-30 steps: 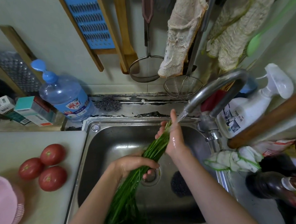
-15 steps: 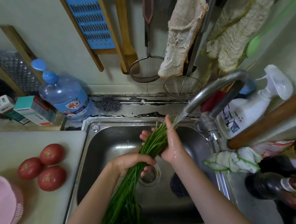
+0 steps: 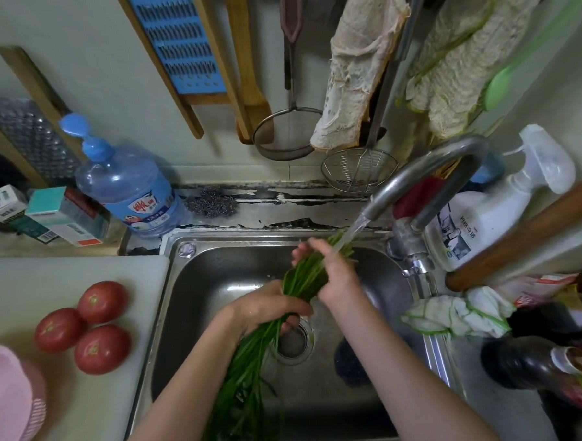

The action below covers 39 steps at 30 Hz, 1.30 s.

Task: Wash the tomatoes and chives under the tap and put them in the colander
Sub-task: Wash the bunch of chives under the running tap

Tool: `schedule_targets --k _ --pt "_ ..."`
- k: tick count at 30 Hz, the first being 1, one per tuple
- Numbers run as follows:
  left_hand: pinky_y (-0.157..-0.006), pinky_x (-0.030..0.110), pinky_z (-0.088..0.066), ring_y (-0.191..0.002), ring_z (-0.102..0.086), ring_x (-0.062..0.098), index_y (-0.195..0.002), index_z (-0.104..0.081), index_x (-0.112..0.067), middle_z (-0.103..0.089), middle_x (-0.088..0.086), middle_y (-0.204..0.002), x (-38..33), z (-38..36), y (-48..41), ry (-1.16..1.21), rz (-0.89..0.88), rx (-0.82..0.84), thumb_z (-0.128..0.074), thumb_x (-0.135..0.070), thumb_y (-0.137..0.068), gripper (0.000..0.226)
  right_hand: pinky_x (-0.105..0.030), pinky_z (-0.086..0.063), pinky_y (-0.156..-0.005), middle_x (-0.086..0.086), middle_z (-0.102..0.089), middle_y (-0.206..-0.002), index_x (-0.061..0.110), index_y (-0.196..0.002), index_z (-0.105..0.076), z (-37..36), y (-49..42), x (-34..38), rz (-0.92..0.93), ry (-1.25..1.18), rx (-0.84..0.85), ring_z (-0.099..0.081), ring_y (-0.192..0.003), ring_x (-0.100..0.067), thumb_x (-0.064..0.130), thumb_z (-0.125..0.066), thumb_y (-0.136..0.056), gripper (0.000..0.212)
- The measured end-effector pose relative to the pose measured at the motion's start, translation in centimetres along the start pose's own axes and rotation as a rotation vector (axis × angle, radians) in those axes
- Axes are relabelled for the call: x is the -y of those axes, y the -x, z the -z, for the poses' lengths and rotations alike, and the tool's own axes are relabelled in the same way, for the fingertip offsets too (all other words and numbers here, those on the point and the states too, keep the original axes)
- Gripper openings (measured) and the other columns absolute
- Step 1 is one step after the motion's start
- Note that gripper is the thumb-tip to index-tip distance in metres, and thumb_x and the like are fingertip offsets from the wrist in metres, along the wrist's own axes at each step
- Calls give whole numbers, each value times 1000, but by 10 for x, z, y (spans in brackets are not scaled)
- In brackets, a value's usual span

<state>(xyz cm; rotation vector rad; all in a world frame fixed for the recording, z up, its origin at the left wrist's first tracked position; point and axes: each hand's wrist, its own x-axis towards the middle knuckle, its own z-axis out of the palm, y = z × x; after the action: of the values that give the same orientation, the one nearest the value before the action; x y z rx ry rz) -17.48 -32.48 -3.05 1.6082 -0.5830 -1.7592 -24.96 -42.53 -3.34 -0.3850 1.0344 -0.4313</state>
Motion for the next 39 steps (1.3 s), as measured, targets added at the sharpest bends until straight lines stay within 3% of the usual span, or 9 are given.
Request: schedule_targets --k 3,6,11,15,18,23,28,32,39 --pt "-37 17 -35 -38 -42 9 -71 -46 -14 -46 1 -51 -2 2 1 -53 0 57 -60 -1 -85 24 -28 -46 -54 -2 -51 -56 9 -72 -56 0 0 9 49 -106 -83 -50 -48 -14 21 -53 -93 25" --pt "-37 16 -33 -38 -41 8 -63 -49 -16 -43 0 -52 -2 10 2 17 20 199 -60 -5 -86 27 -28 -47 -58 0 -53 -55 6 -88 -61 13 6 7 44 -198 153 -51 -51 -14 42 -45 -94 40" --pt "-38 13 -32 -36 -42 5 -59 -58 -20 -47 -4 -50 2 19 4 198 52 442 -50 -7 -87 32 -45 -54 -87 -12 -66 -114 13 -112 -58 25 19 4 -34 -87 616 -64 -106 -28 27 -61 -82 33" --pt "-40 14 -39 -39 -47 6 -63 -56 -13 -53 -1 -54 1 10 -1 148 73 439 -52 -8 -85 23 -32 -51 -59 0 -59 -62 13 -81 -61 9 21 -2 37 28 216 -59 -51 -13 18 -68 -80 9" --pt "-52 21 -51 -52 -57 12 -84 -60 -6 -63 9 -73 -5 0 -7 -72 2 230 -66 -10 -81 8 -27 -40 -45 3 -44 -46 14 -70 -53 8 16 -1 138 -122 -32 -42 -36 -11 27 -67 -85 24" --pt "-69 21 -54 -75 -66 7 -108 -55 -30 -68 -6 -86 0 -13 -15 -495 -181 -163 -75 -22 -74 40 -26 -42 -44 1 -45 -43 13 -64 -47 17 21 5 340 -183 -197 -43 -36 -15 19 -66 -87 30" --pt "-73 28 -55 -83 -65 13 -115 -58 -23 -70 -2 -96 24 -23 -35 -680 -294 -435 -72 -21 -73 45 -33 -49 -55 0 -51 -52 10 -91 -54 27 30 16 513 -181 -253 -50 -46 -16 13 -68 -85 15" --pt "-72 32 -55 -80 -65 12 -102 -63 -20 -72 -2 -91 31 -27 -43 -564 -293 -525 -71 -20 -74 29 -32 -50 -55 1 -48 -49 10 -101 -52 33 38 28 586 -233 -252 -48 -46 -15 5 -62 -88 17" --pt "-71 29 -54 -86 -67 21 -116 -61 -17 -71 4 -96 18 -34 -54 -642 -367 -557 -65 -15 -82 34 -32 -49 -60 2 -50 -54 13 -91 -54 48 48 64 653 -280 -257 -51 -47 -13 11 -67 -85 14"
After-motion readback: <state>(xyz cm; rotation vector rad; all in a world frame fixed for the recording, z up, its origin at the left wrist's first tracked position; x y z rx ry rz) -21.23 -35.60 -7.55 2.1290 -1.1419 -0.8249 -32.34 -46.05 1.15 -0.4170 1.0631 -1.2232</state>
